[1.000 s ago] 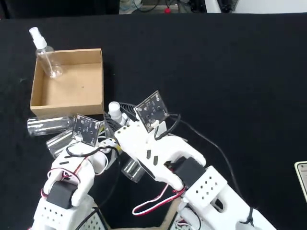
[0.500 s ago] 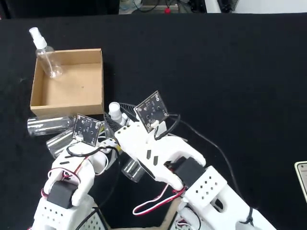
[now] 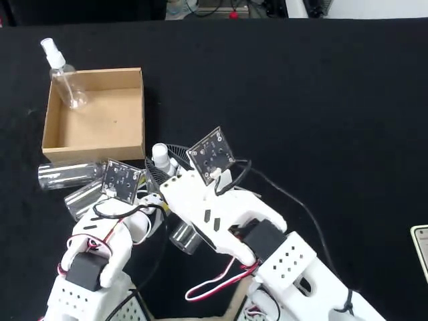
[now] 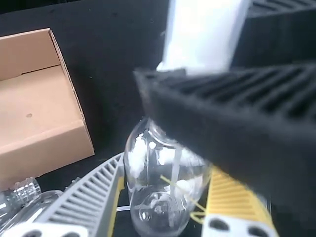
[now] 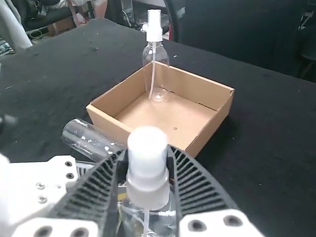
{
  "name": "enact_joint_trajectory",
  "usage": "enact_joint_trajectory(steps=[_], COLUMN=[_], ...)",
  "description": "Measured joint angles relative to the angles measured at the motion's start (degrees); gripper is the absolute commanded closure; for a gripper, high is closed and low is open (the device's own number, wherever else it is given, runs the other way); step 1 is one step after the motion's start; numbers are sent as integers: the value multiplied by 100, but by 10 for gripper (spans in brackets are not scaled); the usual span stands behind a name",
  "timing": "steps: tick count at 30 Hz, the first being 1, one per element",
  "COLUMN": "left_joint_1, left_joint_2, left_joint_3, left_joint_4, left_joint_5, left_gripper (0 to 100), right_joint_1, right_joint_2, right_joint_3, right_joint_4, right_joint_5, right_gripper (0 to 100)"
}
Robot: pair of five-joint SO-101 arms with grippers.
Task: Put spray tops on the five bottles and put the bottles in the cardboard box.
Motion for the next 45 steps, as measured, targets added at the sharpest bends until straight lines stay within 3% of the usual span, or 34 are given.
enact_joint_trajectory(steps=[4,15,23,28,36,45], left_joint_1=[9,-18,-18,-18,-18,-18], left_joint_2=[0,0,0,0,0,0], left_joint_3=[0,-9,-9,-9,-9,-220], left_joint_4=[0,0,0,0,0,-9], left_joint_5=[0,0,0,0,0,-141], left_gripper=[787,787,787,787,787,787], right_joint_1=[-70,-123,-97,686,1881,2980], right_joint_2=[-79,-149,-1758,-2752,-2980,-1943], right_joint_3=[0,9,9,9,149,1371], right_joint_4=[35,79,642,844,870,826], right_joint_5=[-9,-9,-9,-18,-9,-18], right_gripper=[828,839,851,991,954,955])
